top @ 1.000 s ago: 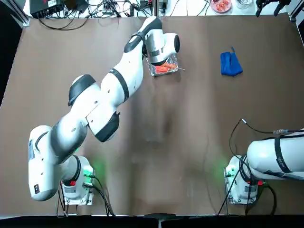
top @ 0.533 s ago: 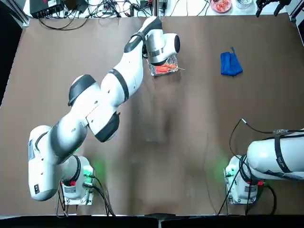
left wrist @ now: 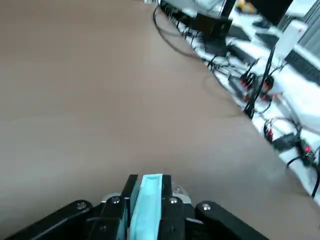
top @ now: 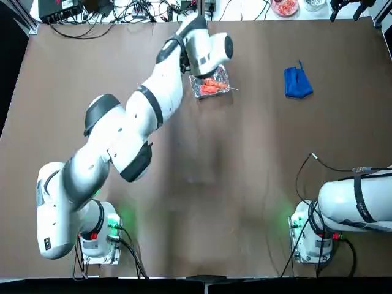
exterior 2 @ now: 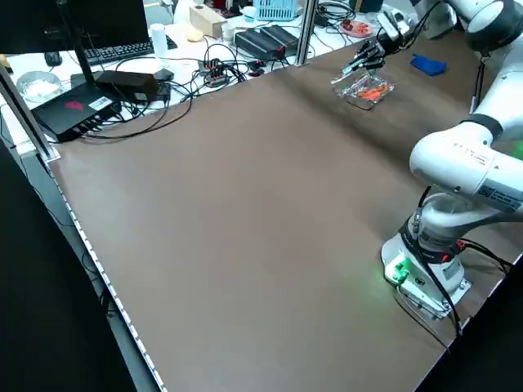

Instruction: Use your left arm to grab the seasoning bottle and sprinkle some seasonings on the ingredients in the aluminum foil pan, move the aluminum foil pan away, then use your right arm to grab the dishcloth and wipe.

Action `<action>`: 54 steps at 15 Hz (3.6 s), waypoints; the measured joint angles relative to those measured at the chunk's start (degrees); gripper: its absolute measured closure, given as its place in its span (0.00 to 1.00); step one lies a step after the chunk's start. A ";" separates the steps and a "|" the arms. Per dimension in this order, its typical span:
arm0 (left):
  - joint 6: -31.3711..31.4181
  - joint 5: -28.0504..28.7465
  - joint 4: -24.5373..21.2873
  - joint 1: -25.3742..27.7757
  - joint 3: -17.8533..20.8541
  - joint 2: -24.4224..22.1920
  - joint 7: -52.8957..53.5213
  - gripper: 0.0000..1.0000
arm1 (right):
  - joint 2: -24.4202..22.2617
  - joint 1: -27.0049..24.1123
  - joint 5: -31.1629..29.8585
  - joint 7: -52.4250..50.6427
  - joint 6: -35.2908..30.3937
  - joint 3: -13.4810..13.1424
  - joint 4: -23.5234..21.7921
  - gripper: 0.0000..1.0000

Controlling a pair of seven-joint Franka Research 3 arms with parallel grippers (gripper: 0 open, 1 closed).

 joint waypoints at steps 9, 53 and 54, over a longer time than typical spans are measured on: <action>-0.21 -22.96 0.07 16.60 1.19 -14.42 28.24 0.78 | 0.00 0.00 0.00 0.00 0.00 0.00 0.00 0.00; 3.21 -36.23 -9.18 49.73 -5.57 -19.12 64.41 0.00 | 0.00 0.05 0.00 0.00 0.00 0.06 0.02 0.00; 2.11 -36.09 -9.19 49.44 -6.66 -21.21 66.83 0.00 | 0.00 0.05 0.00 0.00 0.00 0.06 0.01 0.00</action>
